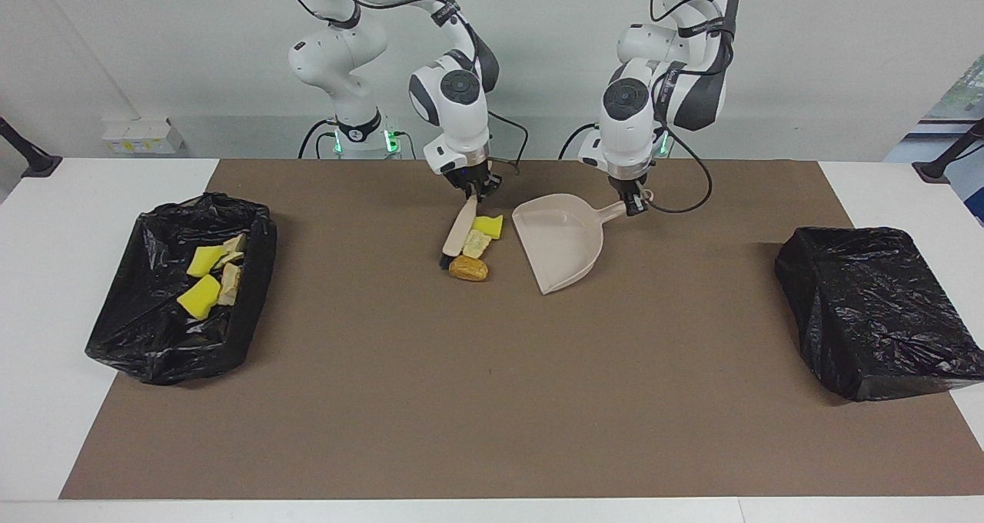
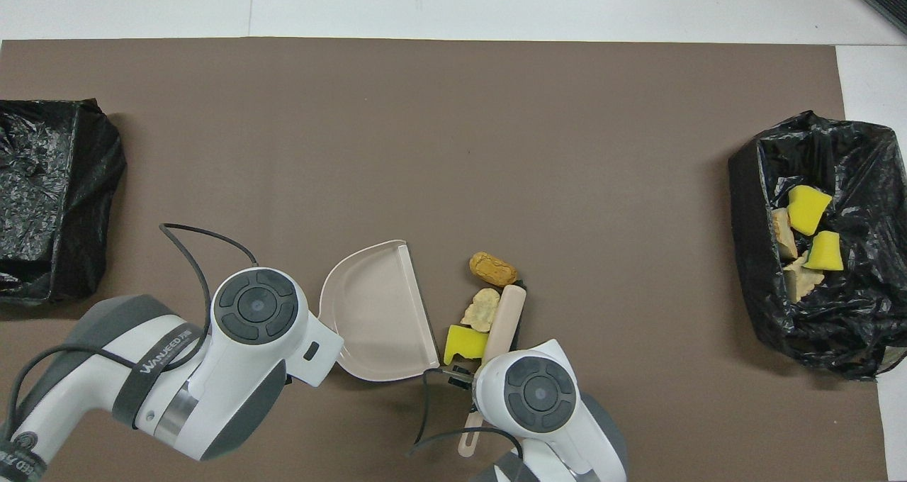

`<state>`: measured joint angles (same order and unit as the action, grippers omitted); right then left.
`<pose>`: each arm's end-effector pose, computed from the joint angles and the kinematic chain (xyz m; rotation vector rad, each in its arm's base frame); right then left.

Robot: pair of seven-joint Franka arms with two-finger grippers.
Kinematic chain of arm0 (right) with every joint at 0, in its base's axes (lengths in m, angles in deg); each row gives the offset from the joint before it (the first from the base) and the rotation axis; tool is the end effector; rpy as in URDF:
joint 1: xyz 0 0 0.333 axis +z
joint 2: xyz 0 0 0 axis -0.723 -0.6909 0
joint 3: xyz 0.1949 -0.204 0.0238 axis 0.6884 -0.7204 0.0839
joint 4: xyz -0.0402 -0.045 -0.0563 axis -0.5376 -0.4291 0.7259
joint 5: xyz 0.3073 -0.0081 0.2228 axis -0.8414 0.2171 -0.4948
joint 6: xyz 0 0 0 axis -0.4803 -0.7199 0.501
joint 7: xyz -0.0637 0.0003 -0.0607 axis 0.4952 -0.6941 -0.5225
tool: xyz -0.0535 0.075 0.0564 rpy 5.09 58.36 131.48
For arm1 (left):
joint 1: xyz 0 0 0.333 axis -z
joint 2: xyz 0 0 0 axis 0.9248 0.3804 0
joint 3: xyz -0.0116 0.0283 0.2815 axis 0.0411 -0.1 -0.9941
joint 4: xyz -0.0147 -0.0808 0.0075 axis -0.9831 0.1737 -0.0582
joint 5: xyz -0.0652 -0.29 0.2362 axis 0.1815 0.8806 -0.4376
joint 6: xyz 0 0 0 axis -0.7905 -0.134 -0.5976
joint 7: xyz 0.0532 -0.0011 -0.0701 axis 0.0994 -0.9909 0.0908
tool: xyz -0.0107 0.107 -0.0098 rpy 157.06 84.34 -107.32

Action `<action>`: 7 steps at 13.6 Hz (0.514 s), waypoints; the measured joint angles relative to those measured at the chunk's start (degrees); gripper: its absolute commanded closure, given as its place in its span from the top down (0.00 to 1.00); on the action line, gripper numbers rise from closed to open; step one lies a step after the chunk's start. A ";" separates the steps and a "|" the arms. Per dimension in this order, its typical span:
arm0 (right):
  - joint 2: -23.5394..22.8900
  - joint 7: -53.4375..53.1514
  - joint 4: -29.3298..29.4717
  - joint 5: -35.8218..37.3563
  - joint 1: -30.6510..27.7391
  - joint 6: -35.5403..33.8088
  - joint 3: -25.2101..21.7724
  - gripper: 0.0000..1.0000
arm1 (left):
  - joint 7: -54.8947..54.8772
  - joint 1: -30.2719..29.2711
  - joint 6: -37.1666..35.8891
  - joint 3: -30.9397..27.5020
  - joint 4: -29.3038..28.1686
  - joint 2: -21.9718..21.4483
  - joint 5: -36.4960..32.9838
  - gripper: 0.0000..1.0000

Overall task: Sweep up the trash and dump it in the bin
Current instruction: 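Sweep the sponge and bread scraps toward the dustpan with the right gripper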

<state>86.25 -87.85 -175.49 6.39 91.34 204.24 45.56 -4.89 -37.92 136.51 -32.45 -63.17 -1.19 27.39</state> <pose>0.3413 0.3353 0.2992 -2.9940 0.5712 0.2757 0.4004 -0.2141 0.3532 -2.3059 1.8908 0.4216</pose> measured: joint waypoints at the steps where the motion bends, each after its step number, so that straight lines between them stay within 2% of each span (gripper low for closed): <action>1: -0.98 0.90 1.73 -1.98 0.95 0.00 0.05 0.00 | 0.00 0.00 0.01 0.00 0.00 0.00 0.00 0.00; 4: -2.67 8.57 5.12 -4.46 3.20 0.00 0.20 0.00 | 0.00 0.01 0.01 0.00 -0.02 -0.01 0.00 0.00; 7: -3.34 19.58 7.23 -14.80 3.56 0.00 0.76 0.00 | 0.00 0.01 0.03 -0.01 -0.02 -0.01 0.00 0.00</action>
<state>82.91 -68.27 -168.26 -8.41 94.90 204.24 46.32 -4.89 -37.91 136.54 -32.45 -63.19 -1.20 27.39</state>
